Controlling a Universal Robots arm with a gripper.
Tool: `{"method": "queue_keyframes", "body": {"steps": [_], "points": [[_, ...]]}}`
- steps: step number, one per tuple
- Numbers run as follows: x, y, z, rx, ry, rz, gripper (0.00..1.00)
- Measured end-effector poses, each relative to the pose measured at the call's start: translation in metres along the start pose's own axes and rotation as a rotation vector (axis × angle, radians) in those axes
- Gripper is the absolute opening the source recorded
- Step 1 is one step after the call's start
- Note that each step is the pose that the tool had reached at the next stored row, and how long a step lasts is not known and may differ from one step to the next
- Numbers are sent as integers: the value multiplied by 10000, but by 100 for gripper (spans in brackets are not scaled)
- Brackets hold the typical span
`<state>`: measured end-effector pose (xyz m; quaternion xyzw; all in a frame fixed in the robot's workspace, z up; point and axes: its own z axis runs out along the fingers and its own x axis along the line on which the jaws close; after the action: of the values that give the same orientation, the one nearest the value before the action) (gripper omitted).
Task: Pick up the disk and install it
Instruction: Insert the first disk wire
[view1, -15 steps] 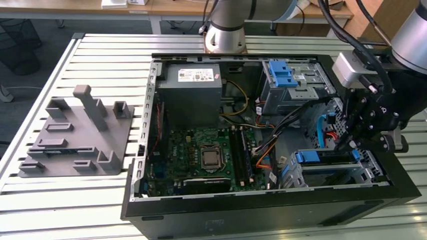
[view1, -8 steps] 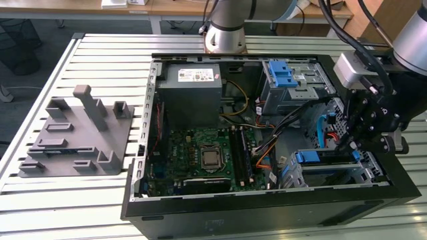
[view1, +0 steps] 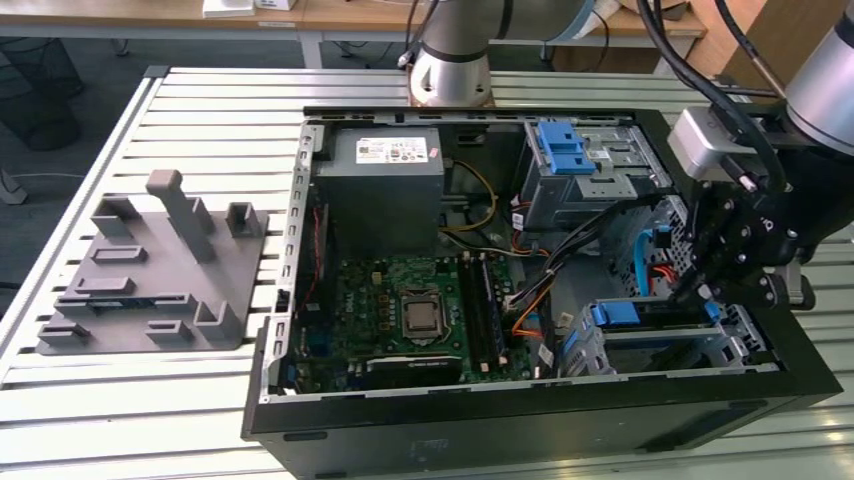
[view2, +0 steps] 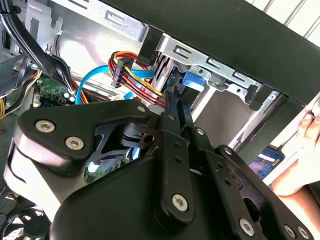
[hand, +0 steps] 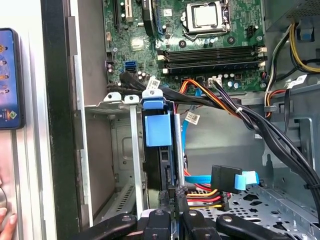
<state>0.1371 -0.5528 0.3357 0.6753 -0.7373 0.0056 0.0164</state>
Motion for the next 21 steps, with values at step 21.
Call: {"method": "queue_keyframes", "body": {"steps": [21], "points": [[28,-46,26,-173,-49,-6,16]]}}
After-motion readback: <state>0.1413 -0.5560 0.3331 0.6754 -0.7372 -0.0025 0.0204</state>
